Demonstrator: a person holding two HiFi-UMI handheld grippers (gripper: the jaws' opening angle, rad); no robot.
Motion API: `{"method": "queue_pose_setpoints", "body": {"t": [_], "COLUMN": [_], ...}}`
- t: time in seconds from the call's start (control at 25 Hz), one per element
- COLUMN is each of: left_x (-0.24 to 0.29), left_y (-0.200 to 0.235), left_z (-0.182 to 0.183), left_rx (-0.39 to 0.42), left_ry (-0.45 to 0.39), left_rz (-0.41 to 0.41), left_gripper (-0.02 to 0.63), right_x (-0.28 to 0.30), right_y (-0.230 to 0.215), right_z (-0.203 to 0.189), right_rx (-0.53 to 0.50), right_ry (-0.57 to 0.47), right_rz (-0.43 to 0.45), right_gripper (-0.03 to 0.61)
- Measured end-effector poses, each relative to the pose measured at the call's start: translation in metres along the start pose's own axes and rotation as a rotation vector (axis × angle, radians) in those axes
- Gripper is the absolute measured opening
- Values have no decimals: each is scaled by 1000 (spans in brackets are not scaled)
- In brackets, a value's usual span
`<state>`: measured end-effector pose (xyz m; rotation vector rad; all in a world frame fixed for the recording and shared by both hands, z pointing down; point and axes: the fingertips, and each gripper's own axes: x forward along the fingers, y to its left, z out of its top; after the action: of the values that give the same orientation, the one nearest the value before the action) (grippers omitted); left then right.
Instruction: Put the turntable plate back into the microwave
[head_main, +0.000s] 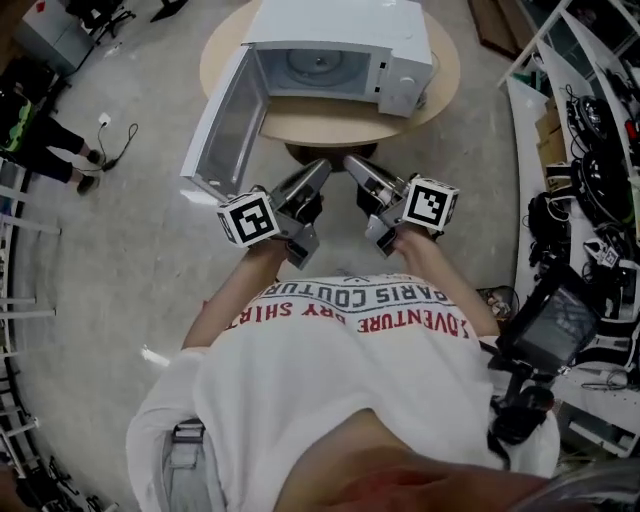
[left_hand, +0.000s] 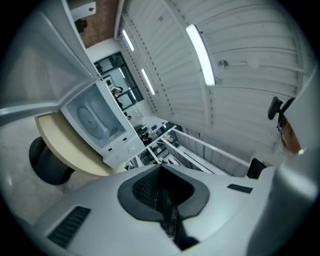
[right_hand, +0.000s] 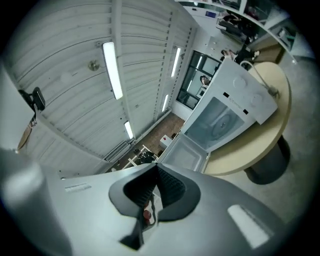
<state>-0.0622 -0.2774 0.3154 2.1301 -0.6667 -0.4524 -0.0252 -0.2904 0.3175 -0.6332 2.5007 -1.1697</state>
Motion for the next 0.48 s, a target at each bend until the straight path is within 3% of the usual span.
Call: {"method": "queue_pose_setpoints", "body": {"t": [0.08, 0.24, 0.48], "left_x": [-33, -134, -281], "left_y": [-26, -62, -137], "left_z": [-26, -84, -139], "left_rx": [98, 265, 329], "left_ry": [43, 127, 163], "left_rz": [-7, 54, 31], "left_gripper": [0, 0, 0], "right_x": [-21, -51, -89], "right_y": [30, 107, 237], "right_z": [-33, -128, -255], "right_rx": [-71, -172, -253], "right_ry": [8, 41, 40], "right_rz": [-32, -79, -82], "right_gripper": [0, 0, 0]}}
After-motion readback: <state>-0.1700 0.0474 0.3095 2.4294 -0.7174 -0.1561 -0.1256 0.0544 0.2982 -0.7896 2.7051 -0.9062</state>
